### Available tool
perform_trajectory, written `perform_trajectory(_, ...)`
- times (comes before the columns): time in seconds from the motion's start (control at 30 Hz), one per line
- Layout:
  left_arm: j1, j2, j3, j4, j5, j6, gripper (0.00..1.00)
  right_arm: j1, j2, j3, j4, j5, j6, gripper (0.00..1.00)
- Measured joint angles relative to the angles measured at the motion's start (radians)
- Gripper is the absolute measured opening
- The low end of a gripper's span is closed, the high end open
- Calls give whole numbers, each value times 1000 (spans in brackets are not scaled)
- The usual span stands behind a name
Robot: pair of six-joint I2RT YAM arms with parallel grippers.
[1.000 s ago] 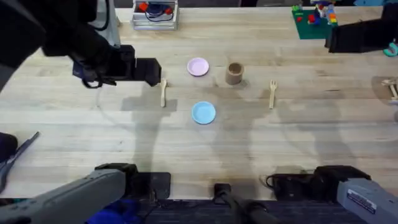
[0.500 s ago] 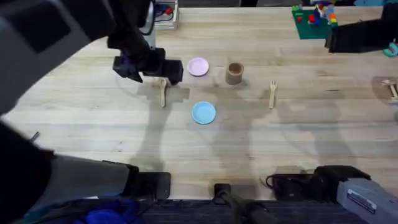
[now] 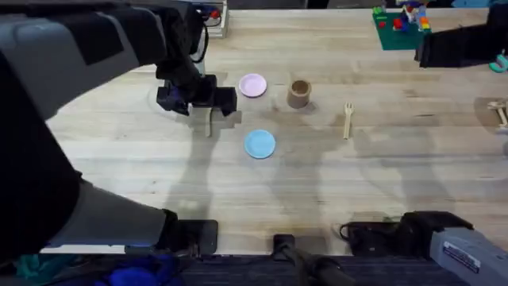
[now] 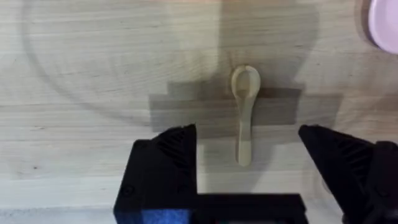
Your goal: Pick up a utensil and set it on the pink plate, then put the other utensil in the container.
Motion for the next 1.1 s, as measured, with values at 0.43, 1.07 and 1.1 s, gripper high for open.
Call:
perform_trajectory(0.43,-1,60,-13,72,-9,-41,994,0,0,0,0,0,0,995)
perform_trajectory(1.07,-3,66,-4,64,-1,-59,62,0,0,0,0,0,0,996)
perform_trajectory(1.1,-3,66,-3,63,-1,-59,54,0,0,0,0,0,0,996)
